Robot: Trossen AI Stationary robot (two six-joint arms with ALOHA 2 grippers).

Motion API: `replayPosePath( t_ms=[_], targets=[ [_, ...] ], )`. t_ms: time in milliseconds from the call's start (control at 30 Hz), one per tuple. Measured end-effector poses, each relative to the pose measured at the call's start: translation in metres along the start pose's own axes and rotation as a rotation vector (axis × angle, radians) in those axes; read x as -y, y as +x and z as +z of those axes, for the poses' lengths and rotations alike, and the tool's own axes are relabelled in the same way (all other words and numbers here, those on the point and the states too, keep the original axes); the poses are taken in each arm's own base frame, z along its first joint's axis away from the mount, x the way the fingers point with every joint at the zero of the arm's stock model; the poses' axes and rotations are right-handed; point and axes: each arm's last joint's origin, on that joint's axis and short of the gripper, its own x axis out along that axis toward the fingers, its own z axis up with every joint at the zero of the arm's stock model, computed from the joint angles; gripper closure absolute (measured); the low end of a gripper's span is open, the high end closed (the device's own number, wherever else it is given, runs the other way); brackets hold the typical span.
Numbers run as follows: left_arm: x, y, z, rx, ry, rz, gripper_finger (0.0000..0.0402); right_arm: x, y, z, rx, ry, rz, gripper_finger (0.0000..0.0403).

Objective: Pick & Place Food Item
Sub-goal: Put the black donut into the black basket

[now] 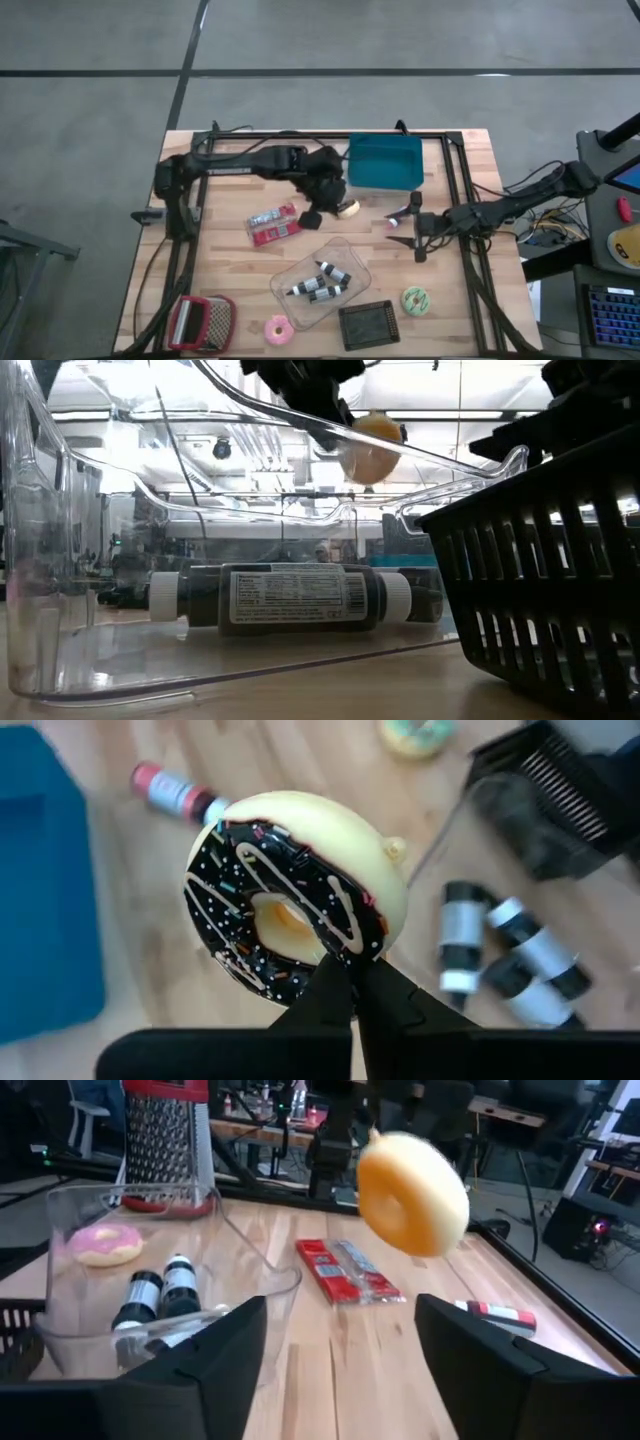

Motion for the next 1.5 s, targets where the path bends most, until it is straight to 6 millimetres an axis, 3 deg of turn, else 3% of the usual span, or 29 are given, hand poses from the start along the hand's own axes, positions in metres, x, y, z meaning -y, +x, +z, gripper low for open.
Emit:
replayPosePath(
  t_ms=[267, 567, 1133, 1500],
  targets=[
    [0.023, 0.017, -0.008, 0.006, 0.008, -0.069, 0.0401, -0.008, 0.031, 0.018, -0.059, -0.062, 0.001, 0.0087],
    [0.038, 0.034, -0.016, -0.019, 0.048, -0.106, 0.0401, -0.022, 0.079, 0.026, -0.158, -0.121, 0.006, 0.0081],
    [0.048, 0.042, -0.013, 0.016, 0.09, -0.115, 0.0401, -0.029, 0.105, 0.033, -0.203, -0.157, 0.019, 0.0086],
    [0.048, 0.043, -0.012, 0.028, 0.096, -0.112, 0.0401, -0.029, 0.109, 0.036, -0.2, -0.174, 0.018, 0.0133]
  ],
)
